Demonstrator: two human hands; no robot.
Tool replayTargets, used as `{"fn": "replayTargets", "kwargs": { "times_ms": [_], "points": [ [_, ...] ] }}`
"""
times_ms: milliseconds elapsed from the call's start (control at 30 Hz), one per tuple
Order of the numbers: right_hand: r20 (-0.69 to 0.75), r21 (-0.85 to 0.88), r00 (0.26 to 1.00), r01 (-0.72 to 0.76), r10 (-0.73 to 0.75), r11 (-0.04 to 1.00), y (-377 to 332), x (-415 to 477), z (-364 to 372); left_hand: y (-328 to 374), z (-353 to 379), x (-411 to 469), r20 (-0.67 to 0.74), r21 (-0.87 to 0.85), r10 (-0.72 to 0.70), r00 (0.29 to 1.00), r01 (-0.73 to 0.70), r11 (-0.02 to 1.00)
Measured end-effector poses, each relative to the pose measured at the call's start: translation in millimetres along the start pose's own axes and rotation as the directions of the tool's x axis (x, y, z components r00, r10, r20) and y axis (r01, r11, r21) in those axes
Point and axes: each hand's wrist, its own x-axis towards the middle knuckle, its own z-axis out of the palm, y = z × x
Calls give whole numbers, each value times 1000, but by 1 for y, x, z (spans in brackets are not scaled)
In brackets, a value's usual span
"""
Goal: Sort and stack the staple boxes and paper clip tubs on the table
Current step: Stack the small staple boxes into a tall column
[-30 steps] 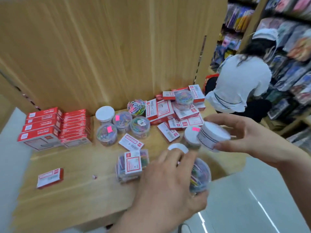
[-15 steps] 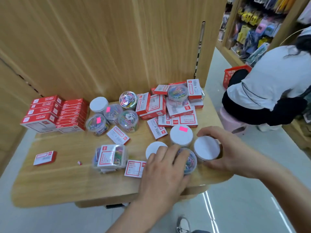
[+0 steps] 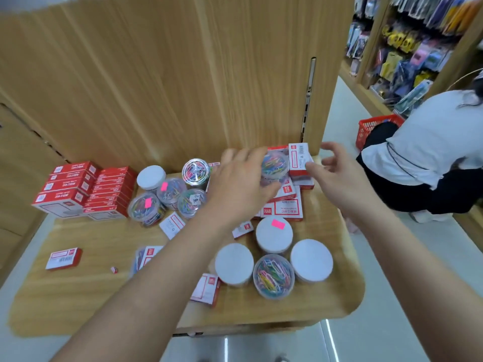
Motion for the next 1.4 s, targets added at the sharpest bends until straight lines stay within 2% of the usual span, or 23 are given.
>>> {"fn": "replayTargets", "kwargs": {
  "times_ms": [100, 200, 400, 433, 500, 600, 833, 900, 967, 1033, 1133, 1267, 1400],
  "points": [
    [47, -124, 999, 19, -13, 992, 2, 26, 9, 5, 13, 28, 135, 132, -1, 991, -17, 991],
    [193, -105, 981, 29, -8, 994, 6, 40, 13, 7, 19, 40, 198, 133, 11, 980, -38, 990],
    [293, -22, 956, 22, -14, 1000, 8, 49, 8, 1, -2, 23, 53, 32, 80, 995, -82, 996],
    [312, -23, 950, 22, -14, 999, 8, 49, 6, -3, -12, 13, 75, 22, 94, 993, -96, 995],
    [333, -10, 943, 10, -6, 1000, 6, 48, 1, -12, -29, -6, 206, 63, 121, 971, -136, 989],
    [336, 9, 942, 5, -8, 1000, 2, 46, -3, -24, -33, -28, 446, 197, 112, 888, -220, 955],
    [499, 61, 865, -102, 58, 993, 1, 54, -10, -27, -28, -27, 560, 56, 105, 822, -165, 985],
    [511, 75, 859, -85, 35, 994, 2, 53, -11, -20, -34, -22, 495, -1, 140, 858, -161, 987],
    [456, 121, 890, -33, -26, 992, 7, 50, -10, -12, -33, -10, 330, 12, 182, 926, -197, 980],
    [378, 190, 922, 15, -87, 982, 12, 45, -7, -1, -22, 6, 236, 128, 191, 953, -226, 966],
    [267, 230, 954, 71, -133, 971, 18, 38, -4, 13, 1, 25, 239, 317, 191, 952, -263, 911],
    [192, 307, 981, -45, -15, 951, 26, 32, -14, 20, 14, 34, 232, 418, 202, 951, -286, 862],
    [337, 404, 936, -240, 100, 883, 36, 24, -25, 26, 16, 34, 264, 503, 210, 941, -320, 803]
  ]
}}
